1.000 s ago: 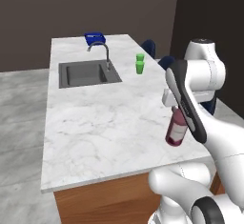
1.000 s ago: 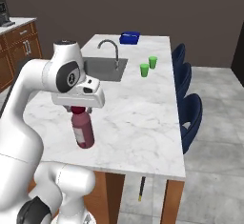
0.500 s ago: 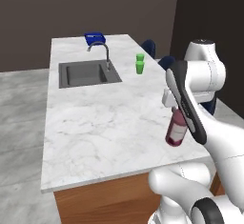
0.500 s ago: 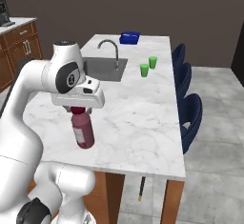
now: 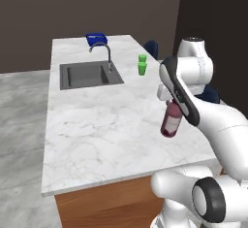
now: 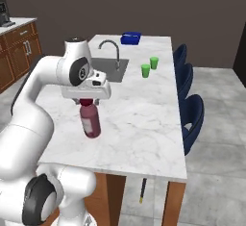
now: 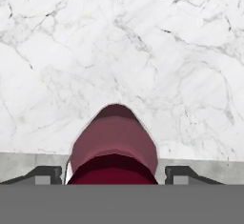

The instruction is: Place the drinks on the dining counter in a tight cluster.

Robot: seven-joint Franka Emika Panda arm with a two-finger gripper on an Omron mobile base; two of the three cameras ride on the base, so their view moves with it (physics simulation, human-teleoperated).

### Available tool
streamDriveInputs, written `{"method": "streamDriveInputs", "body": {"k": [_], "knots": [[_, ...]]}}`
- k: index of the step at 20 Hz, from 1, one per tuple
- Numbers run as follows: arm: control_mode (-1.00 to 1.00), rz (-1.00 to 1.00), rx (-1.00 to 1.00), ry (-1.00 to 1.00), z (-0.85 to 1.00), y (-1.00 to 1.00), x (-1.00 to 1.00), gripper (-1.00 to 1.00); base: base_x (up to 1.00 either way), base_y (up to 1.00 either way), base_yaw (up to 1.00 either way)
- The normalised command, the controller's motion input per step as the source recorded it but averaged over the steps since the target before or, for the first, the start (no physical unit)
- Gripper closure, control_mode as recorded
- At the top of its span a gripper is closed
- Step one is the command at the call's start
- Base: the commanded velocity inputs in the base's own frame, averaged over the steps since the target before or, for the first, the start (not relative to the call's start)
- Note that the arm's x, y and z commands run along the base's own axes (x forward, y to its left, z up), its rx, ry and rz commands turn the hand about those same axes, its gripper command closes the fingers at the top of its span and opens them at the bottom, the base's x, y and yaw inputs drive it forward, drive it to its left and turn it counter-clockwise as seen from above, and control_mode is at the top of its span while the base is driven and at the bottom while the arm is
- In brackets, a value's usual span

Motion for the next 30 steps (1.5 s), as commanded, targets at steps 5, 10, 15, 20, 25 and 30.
{"method": "streamDriveInputs", "body": {"k": [5, 10, 15, 20, 25, 30], "knots": [[-1.00, 0.09, 0.00, 0.07, 0.07, -0.02, 0.96, 1.00, 0.00, 0.00, 0.00], [-1.00, 0.04, 0.00, 0.08, 0.00, -0.24, 0.89, 1.00, 0.00, 0.00, 0.00], [-1.00, 0.00, -0.01, 0.01, -0.15, -0.31, 0.84, 1.00, 0.00, 0.00, 0.00], [-1.00, 0.00, -0.01, 0.00, -0.17, -0.07, 0.75, 1.00, 0.00, 0.00, 0.00], [-1.00, 0.00, 0.00, 0.00, -0.06, 0.00, 0.54, 1.00, 0.00, 0.00, 0.00], [-1.00, 0.00, 0.00, 0.00, -0.30, 0.00, 0.08, 1.00, 0.00, 0.00, 0.00]]}}
